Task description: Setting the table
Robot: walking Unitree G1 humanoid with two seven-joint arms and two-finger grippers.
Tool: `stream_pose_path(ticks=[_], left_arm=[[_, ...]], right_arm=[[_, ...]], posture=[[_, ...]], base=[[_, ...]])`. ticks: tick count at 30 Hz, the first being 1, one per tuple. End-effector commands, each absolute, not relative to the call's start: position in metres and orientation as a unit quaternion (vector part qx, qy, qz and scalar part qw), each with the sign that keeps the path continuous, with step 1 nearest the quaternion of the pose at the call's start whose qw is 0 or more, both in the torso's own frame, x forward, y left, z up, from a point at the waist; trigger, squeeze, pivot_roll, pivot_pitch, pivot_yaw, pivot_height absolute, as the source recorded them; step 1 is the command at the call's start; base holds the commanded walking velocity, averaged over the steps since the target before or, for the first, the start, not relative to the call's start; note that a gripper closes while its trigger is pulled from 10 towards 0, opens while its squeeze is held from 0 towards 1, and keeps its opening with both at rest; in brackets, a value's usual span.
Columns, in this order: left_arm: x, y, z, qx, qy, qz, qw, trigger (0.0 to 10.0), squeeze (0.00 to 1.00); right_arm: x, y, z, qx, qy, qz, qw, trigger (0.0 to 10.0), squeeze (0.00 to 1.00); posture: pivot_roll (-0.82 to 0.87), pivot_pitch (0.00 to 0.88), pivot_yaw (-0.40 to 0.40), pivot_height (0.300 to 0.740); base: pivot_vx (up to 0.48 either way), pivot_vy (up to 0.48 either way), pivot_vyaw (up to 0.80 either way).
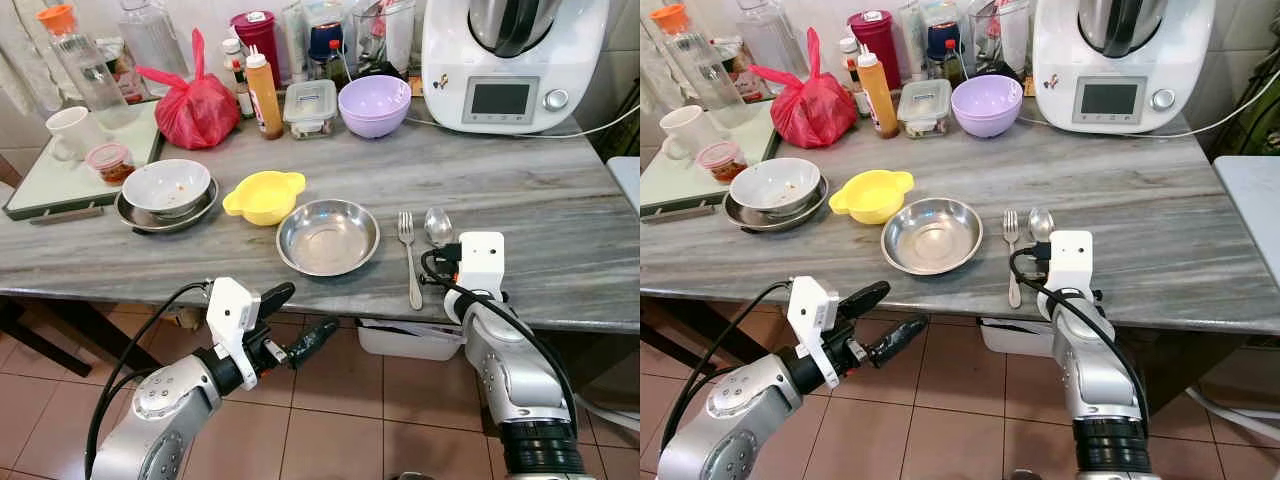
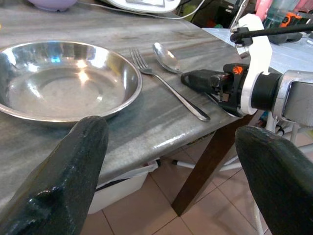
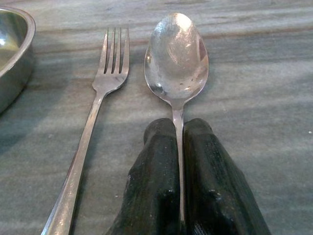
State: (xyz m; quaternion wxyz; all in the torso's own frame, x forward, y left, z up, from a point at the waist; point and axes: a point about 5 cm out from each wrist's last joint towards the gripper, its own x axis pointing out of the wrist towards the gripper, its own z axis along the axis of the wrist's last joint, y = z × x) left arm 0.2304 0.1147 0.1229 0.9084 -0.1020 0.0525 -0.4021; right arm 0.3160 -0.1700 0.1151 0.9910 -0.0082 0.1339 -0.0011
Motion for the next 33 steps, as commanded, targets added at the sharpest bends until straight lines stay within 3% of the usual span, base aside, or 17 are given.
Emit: stream_pose_path(ticks=[1,5,6,8,9,11,12,13,33], left_arm=[[0.232,0.118,0.122,-0.093,0.057,-0.401,0.909,10.0,0.00],[0.232,0.117,0.120,-0.094,0.059,-0.397,0.911,10.0,0.00],[0.231,0.117,0.119,-0.095,0.060,-0.398,0.911,10.0,0.00],[0.231,0.116,0.119,-0.095,0.060,-0.398,0.911,10.0,0.00],[0.231,0.116,0.119,-0.095,0.060,-0.397,0.911,10.0,0.00],[0.231,0.116,0.119,-0.095,0.061,-0.396,0.911,10.0,0.00],[0.231,0.116,0.119,-0.095,0.061,-0.396,0.911,10.0,0.00],[0.231,0.116,0.118,-0.095,0.061,-0.396,0.911,10.0,0.00],[0.232,0.116,0.117,-0.094,0.061,-0.391,0.914,10.0,0.00]], right_arm=[[0.312,-0.170,0.100,-0.001,0.177,0.001,0.984,10.0,0.00],[0.312,-0.169,0.098,0.002,0.186,0.007,0.982,10.0,0.00],[0.312,-0.168,0.099,0.003,0.186,0.008,0.983,10.0,0.27],[0.312,-0.168,0.099,0.004,0.185,0.008,0.983,10.0,0.27],[0.313,-0.168,0.099,0.003,0.185,0.007,0.983,10.0,0.92],[0.314,-0.169,0.100,0.003,0.183,0.004,0.983,10.0,0.92],[0.315,-0.169,0.101,0.003,0.183,0.005,0.983,10.0,0.99],[0.315,-0.169,0.101,0.002,0.182,0.004,0.983,10.0,1.00],[0.319,-0.169,0.118,-0.002,0.124,0.003,0.992,10.0,1.00]], posture=[[-0.15,0.090,0.109,0.740],[-0.15,0.090,0.106,0.740],[-0.15,0.091,0.106,0.740],[-0.15,0.091,0.106,0.740],[-0.15,0.091,0.106,0.740],[-0.15,0.091,0.103,0.740],[-0.15,0.091,0.103,0.740],[-0.15,0.091,0.103,0.740],[-0.15,0.091,0.110,0.740]], base=[[0.000,0.000,0.00],[0.000,0.000,0.00],[0.000,0.000,0.00],[0.000,0.000,0.00],[0.000,0.000,0.00],[0.000,0.000,0.00],[0.000,0.000,0.00],[0.000,0.000,0.00],[0.000,0.000,0.00]])
